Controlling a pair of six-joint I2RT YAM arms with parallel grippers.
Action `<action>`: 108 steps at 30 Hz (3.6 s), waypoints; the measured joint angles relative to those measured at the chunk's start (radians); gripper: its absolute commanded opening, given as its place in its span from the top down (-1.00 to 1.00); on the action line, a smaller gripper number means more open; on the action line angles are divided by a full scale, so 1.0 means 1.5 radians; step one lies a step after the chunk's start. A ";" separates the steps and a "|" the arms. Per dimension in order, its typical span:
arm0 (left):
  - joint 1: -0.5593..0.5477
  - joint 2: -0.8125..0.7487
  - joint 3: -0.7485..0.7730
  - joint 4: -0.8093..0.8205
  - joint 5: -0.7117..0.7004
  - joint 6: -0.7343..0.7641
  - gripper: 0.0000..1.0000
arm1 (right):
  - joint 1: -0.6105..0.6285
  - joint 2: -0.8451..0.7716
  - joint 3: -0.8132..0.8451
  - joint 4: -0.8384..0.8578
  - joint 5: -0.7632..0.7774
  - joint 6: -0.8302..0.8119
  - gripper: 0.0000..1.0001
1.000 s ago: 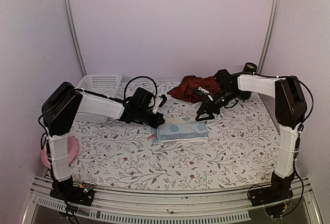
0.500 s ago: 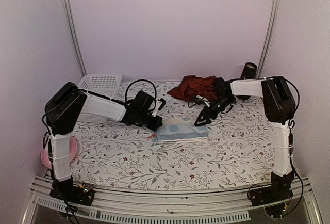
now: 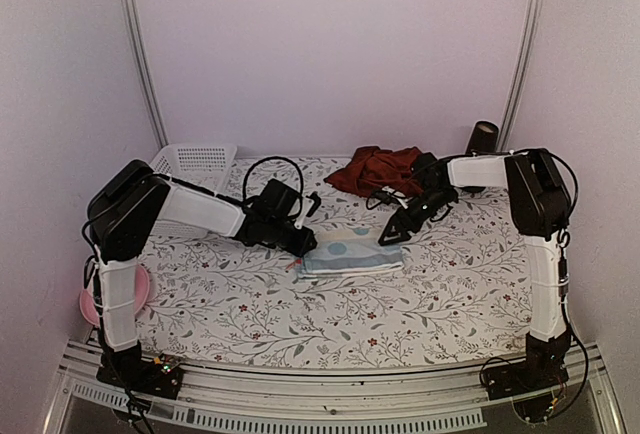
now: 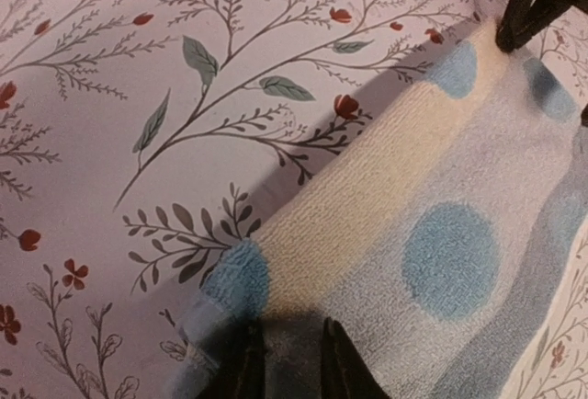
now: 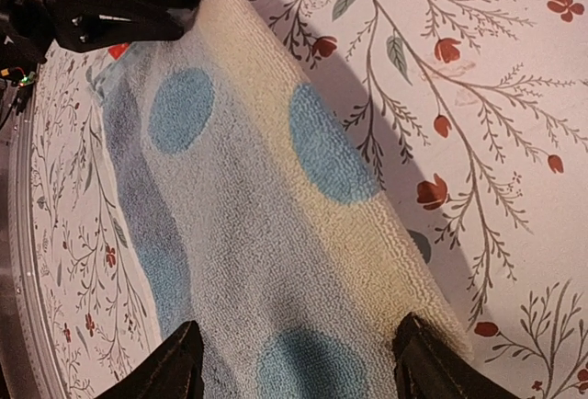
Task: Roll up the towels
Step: Smooth out the towel at the center of the board, then rotate the towel at the center of the board.
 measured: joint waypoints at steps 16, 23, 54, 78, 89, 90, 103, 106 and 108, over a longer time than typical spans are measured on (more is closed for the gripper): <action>-0.040 -0.129 -0.006 -0.016 -0.064 -0.008 -0.28 | 0.009 -0.212 -0.103 0.045 0.156 -0.059 -0.98; -0.093 -0.133 -0.068 0.021 -0.062 -0.076 0.36 | -0.031 -0.228 -0.132 0.138 0.275 -0.010 -0.98; 0.009 0.131 0.227 -0.106 -0.058 0.004 0.84 | -0.057 -0.228 -0.153 0.185 0.305 0.027 -0.98; -0.142 0.009 0.140 -0.023 -0.108 0.235 -0.55 | -0.095 -0.255 -0.194 0.236 0.317 0.034 -0.98; -0.204 0.102 0.179 -0.022 -0.143 0.340 -0.37 | -0.126 -0.276 -0.194 0.241 0.296 0.043 -0.98; -0.206 0.112 0.186 -0.026 -0.147 0.346 -0.33 | -0.126 -0.276 -0.194 0.241 0.294 0.043 -0.98; -0.213 0.142 0.218 -0.049 -0.163 0.365 0.63 | -0.126 -0.282 -0.204 0.241 0.252 0.035 -0.98; -0.214 0.140 0.210 -0.048 -0.158 0.350 0.84 | -0.126 -0.289 -0.211 0.239 0.219 0.025 -0.98; -0.214 0.124 0.179 -0.033 -0.154 0.341 0.98 | -0.125 -0.293 -0.211 0.239 0.190 0.019 -0.98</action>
